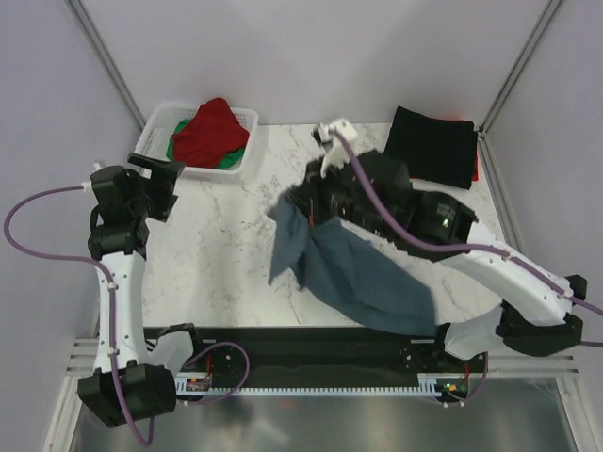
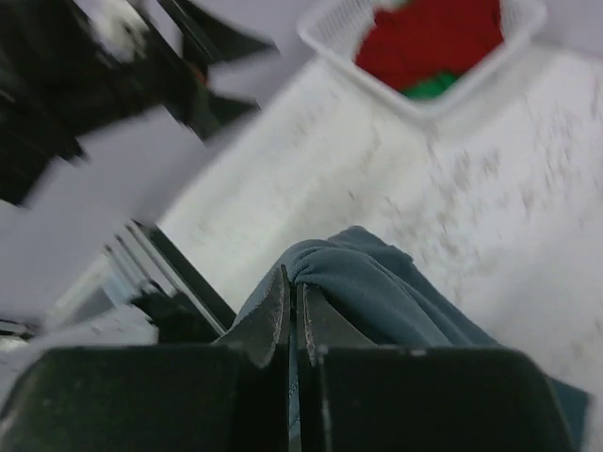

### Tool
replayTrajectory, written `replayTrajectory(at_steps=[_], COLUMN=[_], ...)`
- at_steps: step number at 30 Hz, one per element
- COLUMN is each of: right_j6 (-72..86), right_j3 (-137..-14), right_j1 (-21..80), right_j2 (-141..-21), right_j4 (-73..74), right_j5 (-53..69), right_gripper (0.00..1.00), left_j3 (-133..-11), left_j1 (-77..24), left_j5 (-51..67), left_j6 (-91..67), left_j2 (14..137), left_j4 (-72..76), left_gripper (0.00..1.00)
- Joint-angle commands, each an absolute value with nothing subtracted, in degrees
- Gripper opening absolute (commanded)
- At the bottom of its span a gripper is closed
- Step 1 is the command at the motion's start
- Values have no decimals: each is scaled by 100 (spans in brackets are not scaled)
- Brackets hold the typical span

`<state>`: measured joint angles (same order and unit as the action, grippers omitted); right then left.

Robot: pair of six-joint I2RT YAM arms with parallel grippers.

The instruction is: Fold and stack the t-shirts

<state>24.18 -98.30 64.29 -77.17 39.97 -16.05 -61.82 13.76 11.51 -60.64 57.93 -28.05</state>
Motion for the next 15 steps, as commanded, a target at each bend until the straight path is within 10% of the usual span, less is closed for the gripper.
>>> replayTrajectory(at_steps=[1,4,10,11,12,13,15], right_j6=[1548,1494,2143,2353,2625,3150,3942], right_j3=[-13176,-14389,-10349,-9518,-9066,-8296,-7746], right_j1=[6442,6442,6434,6434,6434,6434,6434], right_j2=[-8672,-8756,-6146,-5865,-5323,-5083,-4572], right_j4=[4388,4668,3840,3928,4024,4330,4971], right_j5=[-984,-1692,-3882,-4172,-4619,-4771,-5235], right_gripper=[0,0,2,17,72,95,98], left_j3=[-6187,-6556,-6671,-6627,-6488,-6408,-6101], left_j1=[1397,1406,1406,1406,1406,1406,1406], left_j5=[880,563,378,421,465,509,580], left_j6=[-4572,-4080,-3639,-3613,-3569,-3542,-3472], left_j2=[5362,5090,4659,4536,4483,4404,4202], left_j4=[-3128,-3620,-4034,-4052,-4113,-4131,-4210], left_gripper=[97,98,98,98,98,98,98])
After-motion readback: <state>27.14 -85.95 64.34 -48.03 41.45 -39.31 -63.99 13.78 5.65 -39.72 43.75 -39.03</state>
